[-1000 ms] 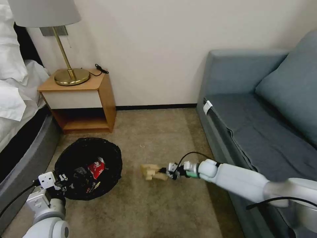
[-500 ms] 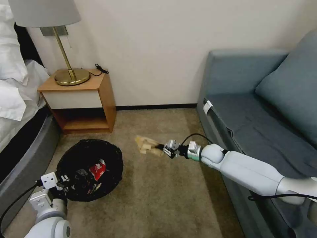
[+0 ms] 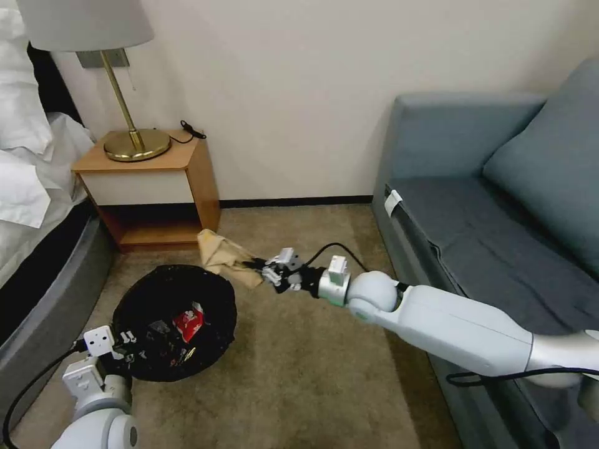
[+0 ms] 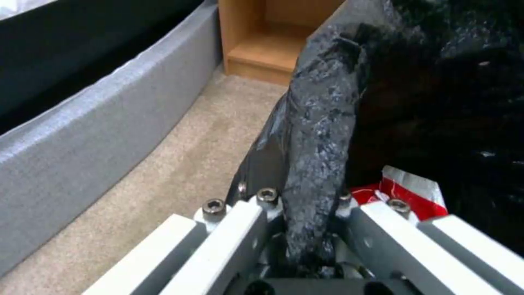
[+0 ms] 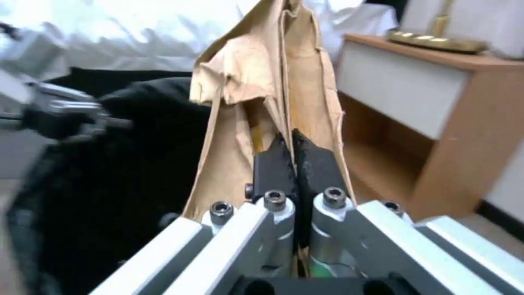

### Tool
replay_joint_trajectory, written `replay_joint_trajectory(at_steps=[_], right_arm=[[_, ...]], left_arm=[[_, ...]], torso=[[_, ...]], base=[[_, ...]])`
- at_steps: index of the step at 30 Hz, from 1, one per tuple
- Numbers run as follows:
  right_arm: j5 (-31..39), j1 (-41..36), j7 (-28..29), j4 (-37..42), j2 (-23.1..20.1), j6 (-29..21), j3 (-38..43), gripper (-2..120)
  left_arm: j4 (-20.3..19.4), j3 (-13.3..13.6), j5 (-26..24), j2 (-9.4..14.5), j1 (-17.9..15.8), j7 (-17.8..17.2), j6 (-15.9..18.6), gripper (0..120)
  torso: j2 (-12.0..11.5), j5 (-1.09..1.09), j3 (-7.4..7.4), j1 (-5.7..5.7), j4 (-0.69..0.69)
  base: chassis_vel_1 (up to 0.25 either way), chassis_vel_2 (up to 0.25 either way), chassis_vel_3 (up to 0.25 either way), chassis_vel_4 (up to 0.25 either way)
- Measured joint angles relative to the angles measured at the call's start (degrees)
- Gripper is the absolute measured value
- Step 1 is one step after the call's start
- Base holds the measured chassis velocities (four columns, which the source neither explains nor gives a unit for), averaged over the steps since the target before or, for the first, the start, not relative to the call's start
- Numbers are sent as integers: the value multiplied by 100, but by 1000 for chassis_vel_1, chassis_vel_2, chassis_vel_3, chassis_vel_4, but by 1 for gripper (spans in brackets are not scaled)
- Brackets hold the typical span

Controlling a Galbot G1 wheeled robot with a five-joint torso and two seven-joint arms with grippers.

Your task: Pick up the trash bin, then pick up the garbage on the floor and place it into the trash bin.

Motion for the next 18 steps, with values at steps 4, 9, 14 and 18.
replay_joint_trajectory(at_steps=[4,9,14,18], right_arm=[[93,61,232,131,193,-83,-299,0],[93,114,425,11,466,-127,-623,0],[-46,134,437,-271,677,-116,-745,0],[-158,190,428,-562,957,-107,-814,0]], left_arm=[[-3,32,25,0,-11,0,1,1],[-30,101,64,0,-30,-6,28,1],[-81,123,80,0,-14,-4,29,1],[-114,99,74,0,-1,-7,43,1]], torso=[[0,0,0,0,0],[0,1,0,0,0],[0,1,0,0,0],[0,1,0,0,1]], base=[[0,0,0,0],[0,0,0,0],[0,0,0,0],[0,0,0,0]])
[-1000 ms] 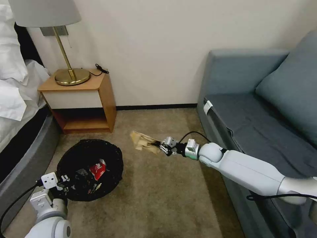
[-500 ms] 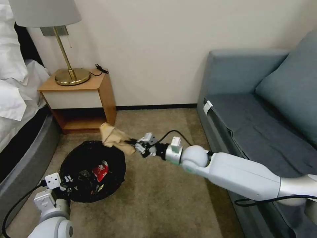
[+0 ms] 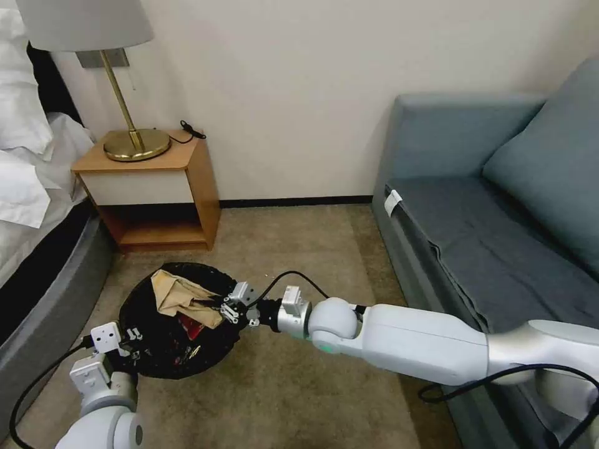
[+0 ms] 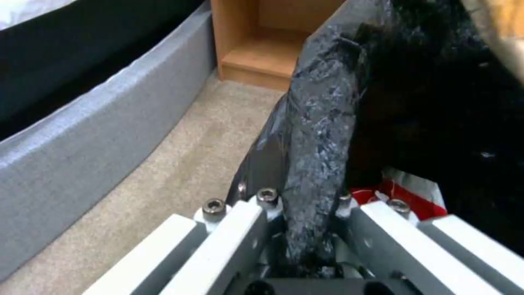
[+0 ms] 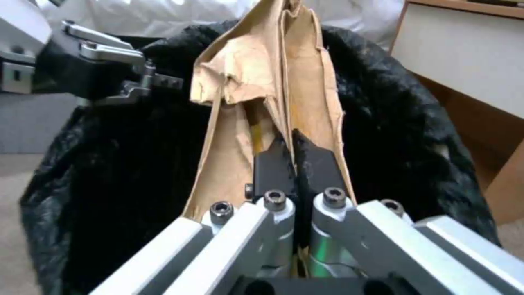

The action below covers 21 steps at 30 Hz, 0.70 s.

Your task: Pick up the trash bin, then pick up the garbage on the floor and place it into the trash bin.

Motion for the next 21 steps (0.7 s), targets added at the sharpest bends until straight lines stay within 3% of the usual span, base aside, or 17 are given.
replay_joint_trajectory(at_steps=[8,9,16,19,21], right_arm=[[-341,74,8,-234,141,35,-117,4],[-355,72,20,-264,190,38,-134,12],[-387,48,23,-300,269,77,-132,33],[-384,69,22,-287,252,85,-74,50],[-384,74,21,-282,234,89,-61,51]], left_arm=[[-12,-1,-5,0,-12,-8,8,1],[-9,0,-8,0,-17,-6,8,1],[35,8,-15,0,-26,-7,8,1],[62,12,-33,0,-30,-11,8,1],[64,13,-52,0,-31,-19,15,1]], torso=[[0,0,0,0,-2],[0,0,0,0,-1],[0,0,0,0,0],[0,1,0,0,-1],[0,1,0,0,0]], base=[[0,0,0,0],[0,0,0,0],[0,0,0,0],[0,0,0,0],[0,0,0,0]])
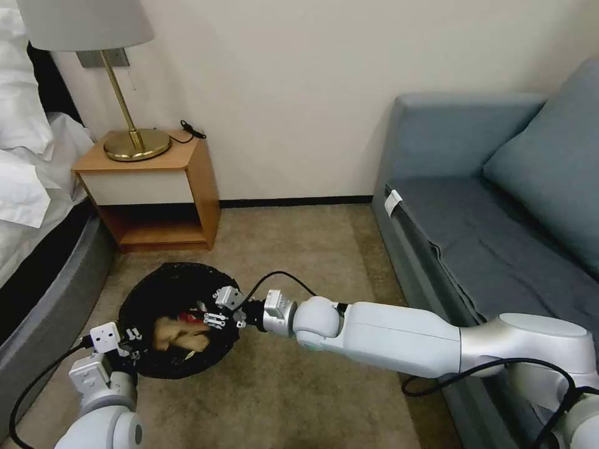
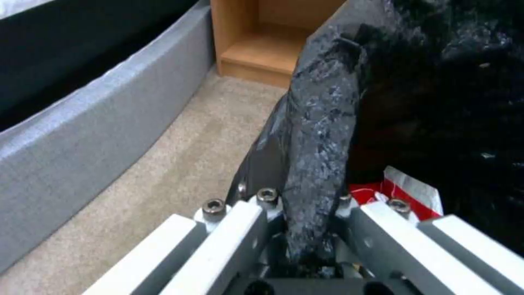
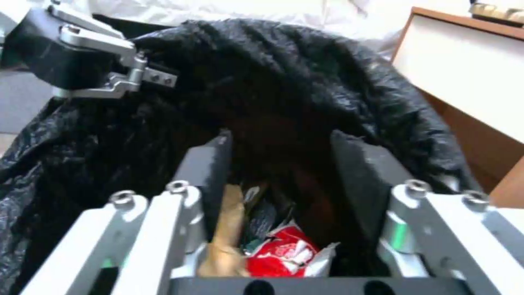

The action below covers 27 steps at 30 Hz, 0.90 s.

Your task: Pick up the trash bin, then pick up the garbage on the floor and place it into the trash bin.

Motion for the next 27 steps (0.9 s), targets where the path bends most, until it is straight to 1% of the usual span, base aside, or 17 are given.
replay_joint_trajectory(at_steps=[1,2,3,6,7,8,9,11,13,14,17,18,19,22,23,26,27], right_arm=[[0,5,-1,32,-53,11,38,58],[2,7,-1,66,-86,12,70,62],[2,7,-1,66,-86,12,70,62],[29,32,4,232,-235,14,253,77],[36,41,5,269,-272,14,303,80],[36,41,5,269,-272,14,303,80],[51,49,5,325,-348,14,399,85],[62,52,6,363,-444,14,511,86],[56,49,5,382,-534,15,607,85],[56,49,5,382,-534,15,607,85],[49,28,5,428,-637,18,690,82],[49,28,5,428,-637,18,690,82],[48,19,5,470,-688,18,729,81],[41,-8,3,523,-762,19,799,80],[41,-8,3,523,-762,19,799,80],[20,-55,1,530,-812,19,905,80],[20,-55,1,530,-812,19,905,80]], left_arm=[[0,2,-85,0,-2,-52,45,1],[0,4,-134,0,-3,-85,70,1],[0,4,-134,0,-3,-85,70,1],[0,6,-412,0,-9,-247,200,1],[0,6,-481,0,-9,-283,233,1],[0,6,-481,0,-9,-283,233,1],[-2,6,-621,0,-9,-386,314,1],[-48,2,-897,0,0,-591,512,1],[-88,-1,-1146,0,5,-758,675,1],[-88,-1,-1146,0,5,-758,675,1],[-109,-23,-1575,0,-7,-1019,841,1],[-109,-23,-1575,0,-7,-1019,841,1],[-111,-25,-1810,0,-20,-1138,916,1],[-87,-31,-2203,0,-46,-1365,1013,1],[-87,-31,-2203,0,-46,-1365,1013,1],[47,-36,-2660,0,-80,-1574,1127,1],[47,-36,-2660,0,-80,-1574,1127,1]], torso=[[0,0,0,0,0],[0,0,0,0,-1],[0,0,0,0,-1],[0,0,0,0,-1],[0,0,0,0,0],[0,0,0,0,0],[0,1,0,0,0],[0,0,0,0,0],[0,0,0,0,-1],[0,0,0,0,-1],[0,1,0,0,-1],[0,1,0,0,-1],[0,0,0,0,0],[0,1,0,0,-1],[0,1,0,0,-1],[0,0,0,0,-1],[0,0,0,0,-1]], base=[[0,0,0,0],[0,0,0,0],[0,0,0,0],[0,0,0,0],[0,0,0,0],[0,0,0,0],[0,0,0,0],[0,0,0,0],[0,0,0,0],[0,0,0,0],[0,0,0,0],[0,0,0,0],[0,0,0,0],[0,0,0,0],[0,0,0,0],[0,0,0,0],[0,0,0,0]])
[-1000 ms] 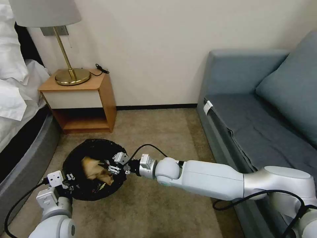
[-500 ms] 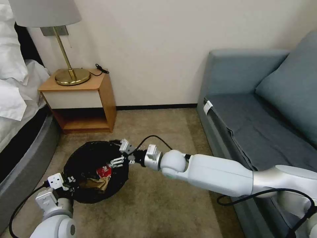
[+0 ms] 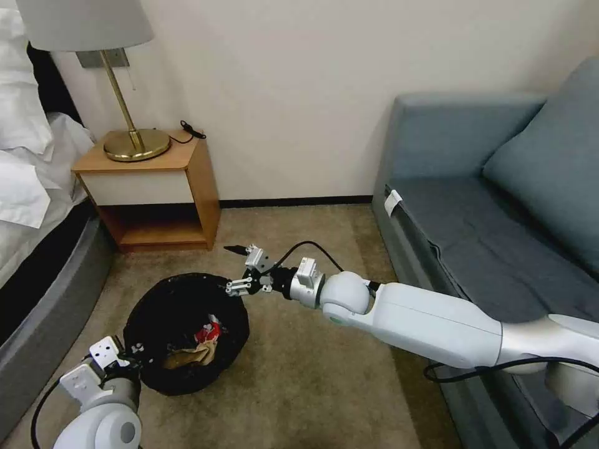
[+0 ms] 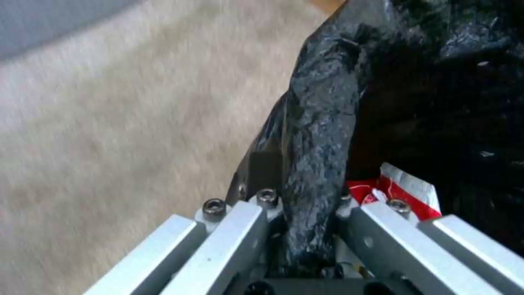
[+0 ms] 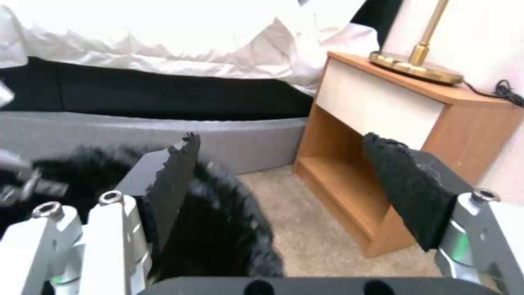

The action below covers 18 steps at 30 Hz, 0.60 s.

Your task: Pick up the trash bin, then pick up the garbage on the floor and place it into the trash bin.

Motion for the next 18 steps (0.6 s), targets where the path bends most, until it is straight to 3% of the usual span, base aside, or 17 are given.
replay_joint_trajectory(at_steps=[4,18], right_arm=[[-45,-73,-8,12,-91,6,55,80],[-149,-242,-11,41,-161,24,171,79]], left_arm=[[197,-10,-325,0,-33,-117,33,1],[551,-28,-604,0,-82,-313,69,1]], torso=[[0,0,0,0,0],[0,0,0,0,0]], base=[[0,0,0,0],[0,0,0,0]])
